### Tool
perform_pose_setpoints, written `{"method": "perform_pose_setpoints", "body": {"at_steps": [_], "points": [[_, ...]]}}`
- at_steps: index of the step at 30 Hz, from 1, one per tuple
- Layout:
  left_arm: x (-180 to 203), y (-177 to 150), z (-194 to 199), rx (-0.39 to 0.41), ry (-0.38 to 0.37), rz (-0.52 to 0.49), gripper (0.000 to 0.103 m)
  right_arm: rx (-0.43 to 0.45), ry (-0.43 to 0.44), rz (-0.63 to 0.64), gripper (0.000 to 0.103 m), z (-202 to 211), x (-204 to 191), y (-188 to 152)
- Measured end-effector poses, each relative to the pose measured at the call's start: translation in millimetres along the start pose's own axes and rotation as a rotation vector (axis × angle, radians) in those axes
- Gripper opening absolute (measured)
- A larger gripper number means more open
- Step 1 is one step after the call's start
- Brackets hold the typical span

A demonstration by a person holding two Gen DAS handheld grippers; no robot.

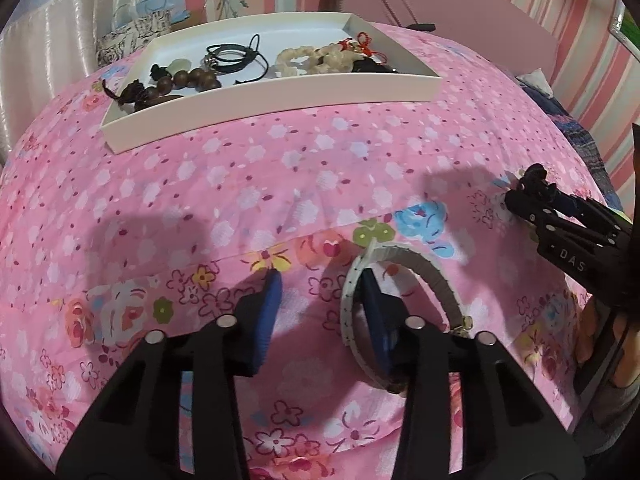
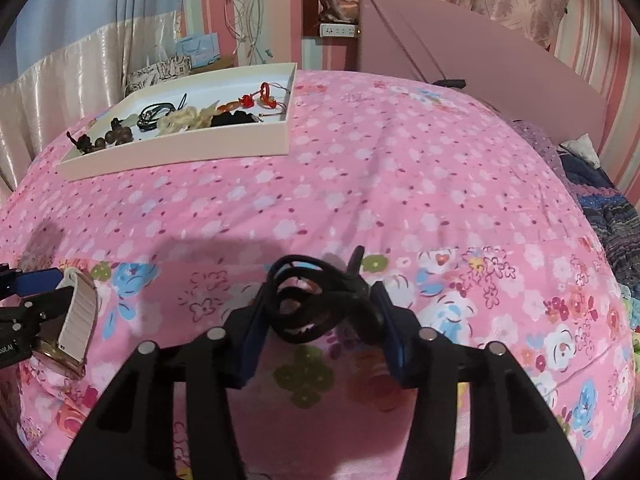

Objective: Organize jewelry
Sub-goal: 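Grasp the black cord with the right tool while the left tool grasps the white watch, then carry both items into the white tray and open both tools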

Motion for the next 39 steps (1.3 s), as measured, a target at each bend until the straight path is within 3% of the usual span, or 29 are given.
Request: {"method": "perform_pose_setpoints", "body": {"at_steps": [10, 15, 20, 26, 32, 39], "points": [[11, 3, -4, -0.022, -0.054, 0.021, 0.010, 0.000, -0.023, 0.011, 0.050, 1, -1, 1], [5, 2, -1, -0.029, -0.090, 0.051, 0.005, 0.005, -0.022, 0.014, 0.050, 6, -3, 1], [-8, 10, 14, 0.035, -0.004, 0.030, 0.004, 0.022, -0.025, 0.010, 0.050, 13, -3, 6], [-36, 51, 46, 0.156, 0.085, 0.017, 0.005, 0.050, -0.019, 0.014, 0.050, 21, -12, 25], [-61, 111, 81, 0.303, 0.157, -0.016, 0.005, 0.104, -0.005, 0.014, 0.050, 28, -33, 66], [-74, 172, 111, 0.385, 0.141, -0.020, 0.005, 0.153, 0.050, -0.040, 0.050, 31, -49, 131]]}}
Point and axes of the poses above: each gripper's, at about its wrist camera, not at the fingertips, and z roughly against the way its jaws point, x to its right, y to its top, the point moved 9 cm from there along -z, roughly the way its jaws point, and after that the axes turned 6 degrees about -y, right-handed, at the moved point
